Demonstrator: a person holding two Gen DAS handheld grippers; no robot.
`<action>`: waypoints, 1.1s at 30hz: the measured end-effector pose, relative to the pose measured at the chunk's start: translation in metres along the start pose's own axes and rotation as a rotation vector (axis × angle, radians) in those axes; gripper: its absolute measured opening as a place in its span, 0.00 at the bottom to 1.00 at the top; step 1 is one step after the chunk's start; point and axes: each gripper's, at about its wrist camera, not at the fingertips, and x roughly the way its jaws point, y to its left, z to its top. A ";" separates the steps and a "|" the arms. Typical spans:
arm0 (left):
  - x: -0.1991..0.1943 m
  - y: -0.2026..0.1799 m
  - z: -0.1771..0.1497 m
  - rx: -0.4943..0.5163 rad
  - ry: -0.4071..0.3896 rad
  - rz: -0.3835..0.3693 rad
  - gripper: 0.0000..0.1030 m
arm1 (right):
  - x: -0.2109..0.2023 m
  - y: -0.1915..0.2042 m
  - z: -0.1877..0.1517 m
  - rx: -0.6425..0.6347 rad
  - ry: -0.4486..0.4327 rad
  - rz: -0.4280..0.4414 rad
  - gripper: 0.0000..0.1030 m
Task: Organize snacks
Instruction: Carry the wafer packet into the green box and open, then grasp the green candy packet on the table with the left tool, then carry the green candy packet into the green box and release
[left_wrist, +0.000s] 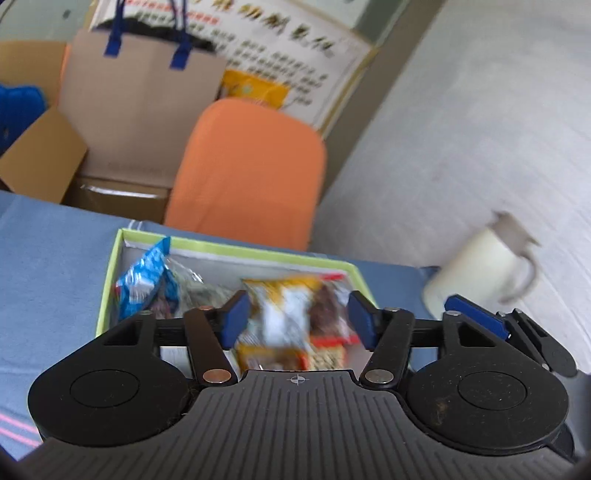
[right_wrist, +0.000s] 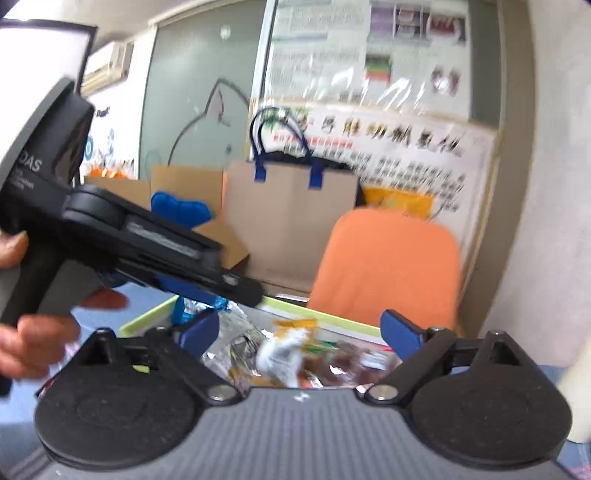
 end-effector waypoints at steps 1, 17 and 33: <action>-0.011 0.001 -0.011 0.004 -0.004 -0.023 0.46 | -0.010 0.002 -0.012 0.010 0.017 0.001 0.90; 0.092 -0.029 -0.098 -0.012 0.433 -0.052 0.29 | 0.050 0.003 -0.109 0.052 0.358 0.148 0.91; -0.033 -0.017 -0.182 -0.089 0.407 -0.065 0.14 | -0.062 0.096 -0.141 0.020 0.272 0.271 0.90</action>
